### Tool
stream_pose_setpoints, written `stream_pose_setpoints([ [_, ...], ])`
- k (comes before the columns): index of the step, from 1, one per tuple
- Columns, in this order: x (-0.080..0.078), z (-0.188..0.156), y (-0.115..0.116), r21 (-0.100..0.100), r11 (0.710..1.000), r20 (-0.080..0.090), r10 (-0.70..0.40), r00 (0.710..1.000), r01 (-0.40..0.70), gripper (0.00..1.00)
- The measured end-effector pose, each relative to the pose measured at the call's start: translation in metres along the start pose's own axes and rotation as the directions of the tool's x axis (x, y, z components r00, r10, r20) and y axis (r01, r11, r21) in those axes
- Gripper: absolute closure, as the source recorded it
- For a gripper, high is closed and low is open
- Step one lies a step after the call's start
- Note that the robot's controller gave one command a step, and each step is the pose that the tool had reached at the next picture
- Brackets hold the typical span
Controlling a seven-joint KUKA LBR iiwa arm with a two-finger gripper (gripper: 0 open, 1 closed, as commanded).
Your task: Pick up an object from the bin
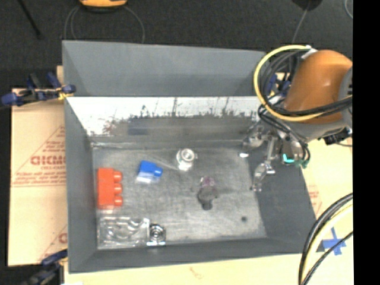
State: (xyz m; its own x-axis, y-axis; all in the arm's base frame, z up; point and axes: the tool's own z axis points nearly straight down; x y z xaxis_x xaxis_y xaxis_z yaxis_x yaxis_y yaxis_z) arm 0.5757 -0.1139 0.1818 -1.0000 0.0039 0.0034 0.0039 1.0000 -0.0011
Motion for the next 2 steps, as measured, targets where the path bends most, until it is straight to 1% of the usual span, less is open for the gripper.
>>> stream_pose_setpoints([
  [1, 0.043, 0.059, 0.003, -0.001, 0.995, -0.001, -0.096, 0.995, 0.096, 0.00],
  [2, 0.025, 0.105, 0.039, 0.004, 0.970, 0.010, -0.242, 0.970, 0.242, 0.00],
])
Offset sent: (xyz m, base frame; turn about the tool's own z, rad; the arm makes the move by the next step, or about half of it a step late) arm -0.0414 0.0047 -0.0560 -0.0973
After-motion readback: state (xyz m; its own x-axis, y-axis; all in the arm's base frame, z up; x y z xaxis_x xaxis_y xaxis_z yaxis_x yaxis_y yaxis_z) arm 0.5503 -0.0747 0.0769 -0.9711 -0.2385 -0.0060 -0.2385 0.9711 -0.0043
